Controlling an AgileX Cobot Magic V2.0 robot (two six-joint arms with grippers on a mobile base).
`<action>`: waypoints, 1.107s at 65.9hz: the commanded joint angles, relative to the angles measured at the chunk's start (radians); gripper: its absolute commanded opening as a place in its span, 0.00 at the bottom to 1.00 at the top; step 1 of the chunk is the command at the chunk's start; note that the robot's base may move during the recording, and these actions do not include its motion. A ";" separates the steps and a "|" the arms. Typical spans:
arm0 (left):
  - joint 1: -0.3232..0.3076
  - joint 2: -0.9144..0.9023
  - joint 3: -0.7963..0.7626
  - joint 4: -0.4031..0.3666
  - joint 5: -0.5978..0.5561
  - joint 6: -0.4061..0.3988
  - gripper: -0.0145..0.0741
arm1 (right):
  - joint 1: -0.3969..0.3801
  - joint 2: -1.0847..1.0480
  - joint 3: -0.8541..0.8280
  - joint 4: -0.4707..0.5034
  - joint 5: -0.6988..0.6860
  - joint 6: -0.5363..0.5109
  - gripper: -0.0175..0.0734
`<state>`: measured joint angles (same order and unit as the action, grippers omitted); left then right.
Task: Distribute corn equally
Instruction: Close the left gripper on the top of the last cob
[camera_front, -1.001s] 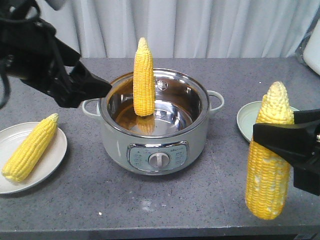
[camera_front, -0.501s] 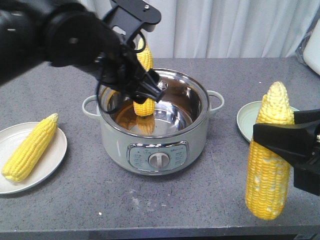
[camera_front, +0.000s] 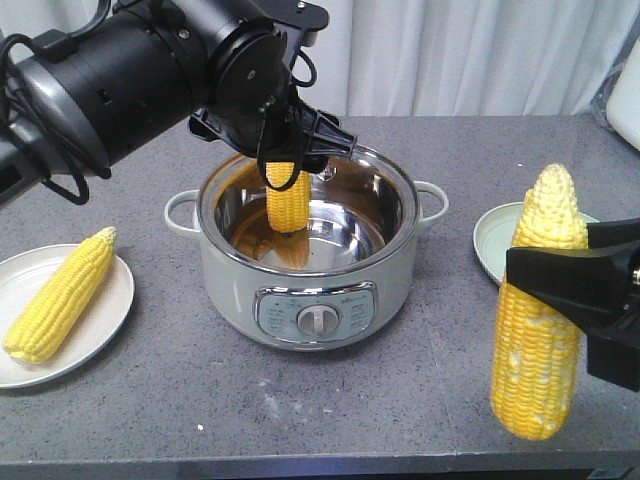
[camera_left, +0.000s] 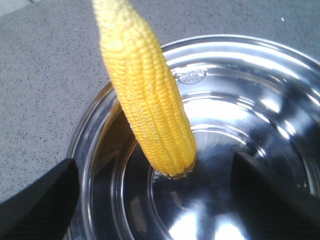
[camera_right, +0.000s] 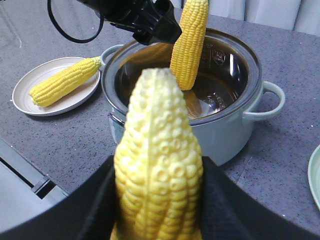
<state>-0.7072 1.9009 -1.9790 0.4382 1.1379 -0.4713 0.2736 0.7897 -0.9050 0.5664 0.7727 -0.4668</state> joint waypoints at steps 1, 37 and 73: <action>0.012 -0.042 -0.035 0.023 -0.068 -0.064 0.83 | -0.001 -0.005 -0.024 0.025 -0.059 -0.007 0.41; 0.051 0.037 -0.035 -0.007 -0.158 -0.067 0.83 | -0.001 -0.005 -0.024 0.025 -0.059 -0.007 0.41; 0.073 0.146 -0.035 -0.010 -0.231 -0.067 0.83 | -0.001 -0.005 -0.024 0.025 -0.056 -0.007 0.41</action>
<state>-0.6341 2.0868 -1.9822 0.4065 0.9732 -0.5261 0.2736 0.7897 -0.9050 0.5664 0.7727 -0.4679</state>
